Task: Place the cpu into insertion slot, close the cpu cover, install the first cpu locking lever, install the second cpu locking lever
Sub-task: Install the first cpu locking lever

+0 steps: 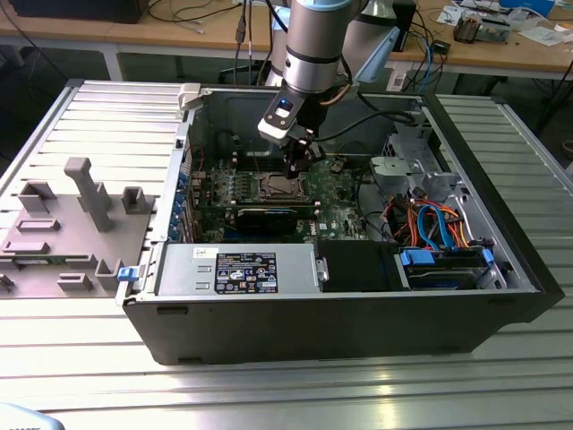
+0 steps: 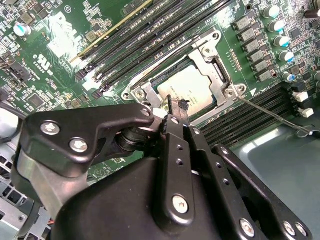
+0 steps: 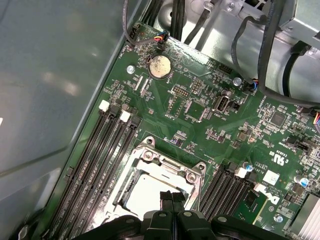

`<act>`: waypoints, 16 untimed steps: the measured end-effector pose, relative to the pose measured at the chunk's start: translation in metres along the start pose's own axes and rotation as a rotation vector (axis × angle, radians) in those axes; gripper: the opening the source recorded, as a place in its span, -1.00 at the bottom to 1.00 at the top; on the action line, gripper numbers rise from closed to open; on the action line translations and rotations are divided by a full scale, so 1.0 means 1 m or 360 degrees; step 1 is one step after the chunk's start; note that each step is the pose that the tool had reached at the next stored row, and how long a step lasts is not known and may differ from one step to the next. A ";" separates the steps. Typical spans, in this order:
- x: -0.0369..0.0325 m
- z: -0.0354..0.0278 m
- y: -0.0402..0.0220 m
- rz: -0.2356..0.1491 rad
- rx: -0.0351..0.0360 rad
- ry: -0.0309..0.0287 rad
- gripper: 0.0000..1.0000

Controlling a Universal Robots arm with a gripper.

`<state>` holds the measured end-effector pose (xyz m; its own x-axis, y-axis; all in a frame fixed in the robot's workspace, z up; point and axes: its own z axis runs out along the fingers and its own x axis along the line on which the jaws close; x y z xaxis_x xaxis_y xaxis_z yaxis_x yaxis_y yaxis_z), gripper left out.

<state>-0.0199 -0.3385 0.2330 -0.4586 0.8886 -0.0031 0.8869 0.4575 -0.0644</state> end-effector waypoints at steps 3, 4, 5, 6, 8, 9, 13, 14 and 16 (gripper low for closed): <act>0.0000 0.0000 0.0000 -0.0003 0.0000 -0.00002 -0.79; 0.0000 0.0000 0.0000 -0.0004 0.0000 -0.00003 -0.79; 0.0000 0.0000 0.0000 -0.0005 0.0000 -0.00003 -0.79; 0.0000 0.0000 0.0000 -0.0006 0.0000 -0.00004 -0.79; 0.0000 0.0000 0.0000 -0.0008 0.0000 -0.00006 -0.79; 0.0000 0.0000 0.0000 -0.0009 0.0000 -0.00006 -0.79; 0.0000 0.0001 0.0000 -0.0013 0.0000 -0.00008 -0.79; 0.0000 0.0001 0.0000 -0.0014 0.0000 -0.00009 -0.79; 0.0000 0.0001 0.0000 -0.0016 0.0000 -0.00011 -0.79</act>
<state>-0.0199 -0.3385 0.2329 -0.4677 0.8839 -0.0031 0.8821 0.4666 -0.0644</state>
